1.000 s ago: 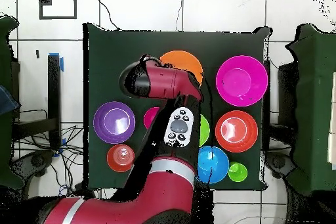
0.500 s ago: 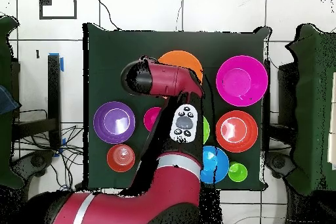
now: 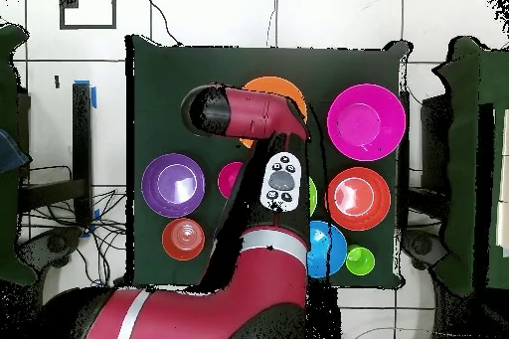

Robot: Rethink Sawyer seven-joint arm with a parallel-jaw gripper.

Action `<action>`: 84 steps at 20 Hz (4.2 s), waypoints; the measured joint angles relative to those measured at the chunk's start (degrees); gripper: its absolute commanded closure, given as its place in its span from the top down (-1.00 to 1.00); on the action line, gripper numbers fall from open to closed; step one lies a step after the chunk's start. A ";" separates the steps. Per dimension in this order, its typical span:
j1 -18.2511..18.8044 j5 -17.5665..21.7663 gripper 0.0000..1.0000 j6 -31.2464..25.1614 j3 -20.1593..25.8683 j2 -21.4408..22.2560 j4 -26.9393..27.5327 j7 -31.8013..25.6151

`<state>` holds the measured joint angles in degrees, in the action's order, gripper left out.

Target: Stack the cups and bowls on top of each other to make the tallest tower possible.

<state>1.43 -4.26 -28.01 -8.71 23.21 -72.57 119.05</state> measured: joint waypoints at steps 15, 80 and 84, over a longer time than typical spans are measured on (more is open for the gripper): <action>0.01 -0.01 1.00 0.01 1.05 -2.12 2.43 0.00; 17.71 0.00 -1.00 8.20 27.21 11.38 -17.93 0.00; 21.09 -0.01 -1.00 9.89 32.26 12.14 -20.65 0.00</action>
<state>22.52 -4.26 -18.12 23.55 35.35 -93.22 119.05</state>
